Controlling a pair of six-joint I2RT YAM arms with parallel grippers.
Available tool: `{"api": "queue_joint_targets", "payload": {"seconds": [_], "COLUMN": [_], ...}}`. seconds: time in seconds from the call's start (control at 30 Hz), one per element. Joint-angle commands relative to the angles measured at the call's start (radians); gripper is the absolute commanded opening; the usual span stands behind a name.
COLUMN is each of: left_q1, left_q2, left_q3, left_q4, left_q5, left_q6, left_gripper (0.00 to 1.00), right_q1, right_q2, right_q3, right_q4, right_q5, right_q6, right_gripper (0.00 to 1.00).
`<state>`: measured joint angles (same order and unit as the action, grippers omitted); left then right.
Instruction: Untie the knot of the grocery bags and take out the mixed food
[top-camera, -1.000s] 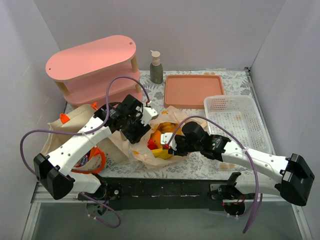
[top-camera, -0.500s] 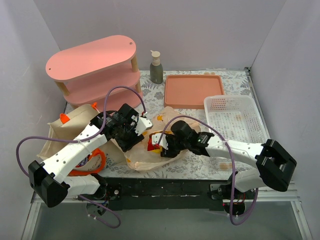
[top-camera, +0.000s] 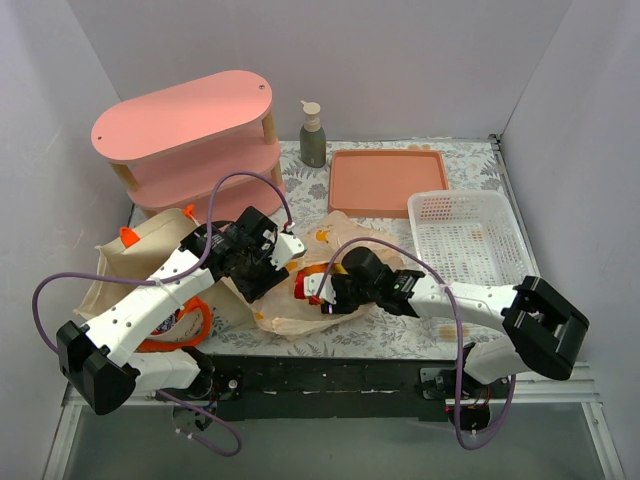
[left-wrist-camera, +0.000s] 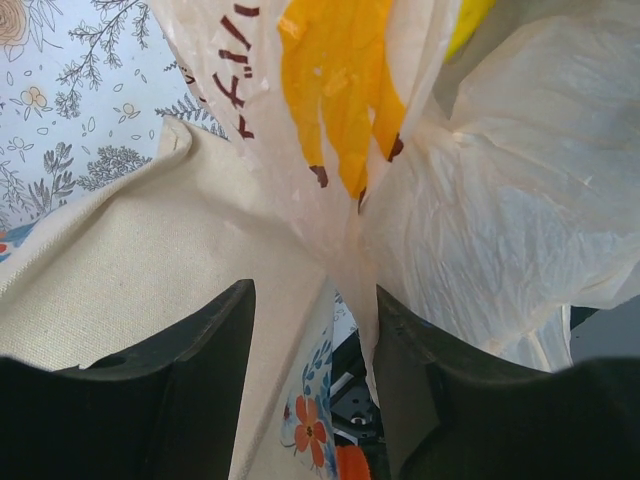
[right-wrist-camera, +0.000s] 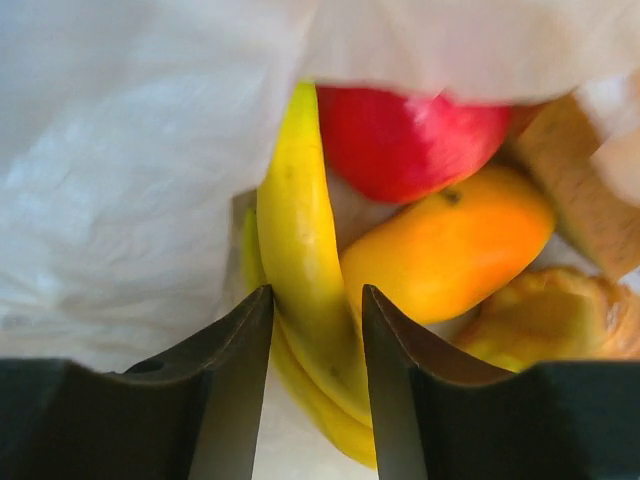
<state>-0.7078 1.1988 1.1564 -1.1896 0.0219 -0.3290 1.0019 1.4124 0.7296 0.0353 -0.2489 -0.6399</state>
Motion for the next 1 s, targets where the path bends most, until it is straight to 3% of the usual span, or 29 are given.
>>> {"api": "queue_joint_targets", "payload": {"seconds": [0.0, 0.03, 0.1, 0.13, 0.23, 0.53, 0.7, 0.83, 0.97], "left_q1": [0.002, 0.002, 0.002, 0.002, 0.002, 0.002, 0.002, 0.002, 0.002], "left_q2": [-0.018, -0.021, -0.024, -0.025, -0.024, -0.012, -0.004, -0.002, -0.002], "left_q3": [0.005, -0.001, -0.007, -0.011, -0.017, -0.003, -0.050, -0.054, -0.052], "left_q4": [0.016, 0.016, 0.019, 0.025, 0.033, 0.067, 0.105, 0.128, 0.130], "left_q5": [-0.008, -0.010, -0.010, -0.010, -0.043, -0.073, -0.065, -0.079, -0.073], "left_q6": [0.011, 0.013, 0.015, 0.016, 0.018, 0.010, 0.002, -0.031, -0.045], "left_gripper": [0.48, 0.48, 0.48, 0.48, 0.47, 0.50, 0.55, 0.66, 0.68], "right_q1": [-0.006, -0.005, -0.006, -0.006, -0.006, -0.023, -0.031, -0.045, -0.065], "right_q2": [-0.039, -0.046, -0.065, -0.073, -0.111, -0.208, -0.283, -0.323, -0.346], "right_q3": [-0.073, -0.079, -0.091, -0.098, -0.067, 0.330, 0.398, 0.441, 0.510], "right_q4": [-0.071, -0.078, -0.104, -0.113, -0.140, -0.460, -0.520, -0.509, -0.469], "right_q5": [0.069, 0.072, 0.074, 0.071, 0.074, -0.119, -0.219, -0.225, -0.213], "right_q6": [-0.066, -0.072, -0.095, -0.109, -0.122, -0.064, -0.041, 0.005, 0.084], "right_gripper": [0.48, 0.50, 0.41, 0.22, 0.01, 0.01, 0.01, 0.01, 0.01]}}
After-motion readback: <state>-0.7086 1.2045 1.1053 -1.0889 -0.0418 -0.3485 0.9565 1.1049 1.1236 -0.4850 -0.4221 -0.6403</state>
